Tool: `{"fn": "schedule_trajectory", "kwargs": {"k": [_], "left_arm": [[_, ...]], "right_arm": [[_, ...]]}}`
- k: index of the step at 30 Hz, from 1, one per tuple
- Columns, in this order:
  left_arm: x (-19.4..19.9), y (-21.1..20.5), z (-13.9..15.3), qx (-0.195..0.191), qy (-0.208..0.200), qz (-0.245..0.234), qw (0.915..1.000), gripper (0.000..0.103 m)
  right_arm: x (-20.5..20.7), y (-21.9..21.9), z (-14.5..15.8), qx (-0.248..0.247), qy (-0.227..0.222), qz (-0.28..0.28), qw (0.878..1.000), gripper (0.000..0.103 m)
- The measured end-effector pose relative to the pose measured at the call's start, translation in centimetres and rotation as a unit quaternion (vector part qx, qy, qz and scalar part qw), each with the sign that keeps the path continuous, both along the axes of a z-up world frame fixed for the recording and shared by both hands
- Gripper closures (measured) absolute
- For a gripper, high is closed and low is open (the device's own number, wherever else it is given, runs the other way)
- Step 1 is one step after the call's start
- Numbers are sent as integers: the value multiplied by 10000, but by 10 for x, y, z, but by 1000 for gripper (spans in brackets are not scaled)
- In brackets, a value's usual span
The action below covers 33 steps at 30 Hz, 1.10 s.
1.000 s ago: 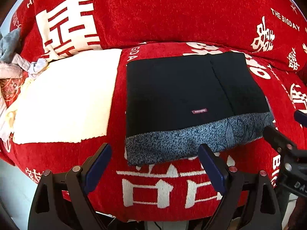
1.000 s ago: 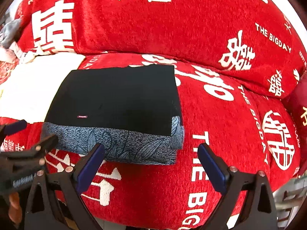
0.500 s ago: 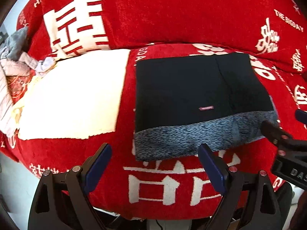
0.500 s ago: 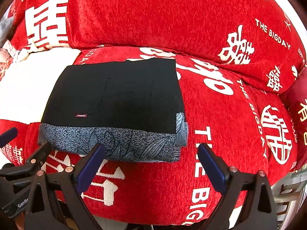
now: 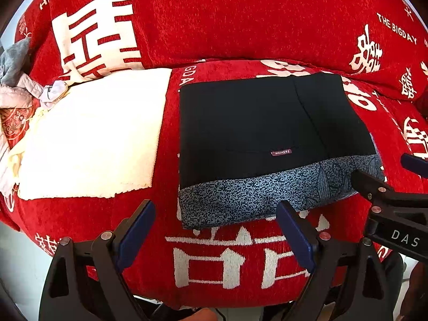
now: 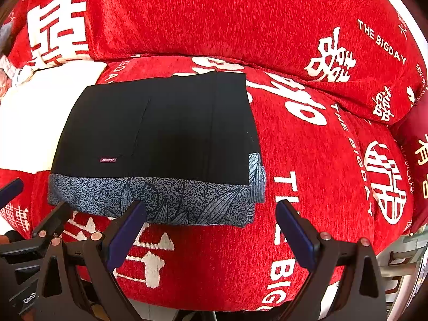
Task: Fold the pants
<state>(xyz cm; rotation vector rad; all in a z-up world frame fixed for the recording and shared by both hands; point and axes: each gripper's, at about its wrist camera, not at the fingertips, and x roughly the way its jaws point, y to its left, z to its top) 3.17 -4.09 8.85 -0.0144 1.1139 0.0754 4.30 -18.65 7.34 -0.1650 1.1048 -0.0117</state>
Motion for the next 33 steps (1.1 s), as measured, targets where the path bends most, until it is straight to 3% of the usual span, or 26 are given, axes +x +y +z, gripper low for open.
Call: {"fn": "schedule_trajectory", "kwargs": {"k": [33], "left_arm": [[-5,-4,2,29,22,38,10000,11]], "right_arm": [[-4,-1,1,59,-17,95,9999,5]]}}
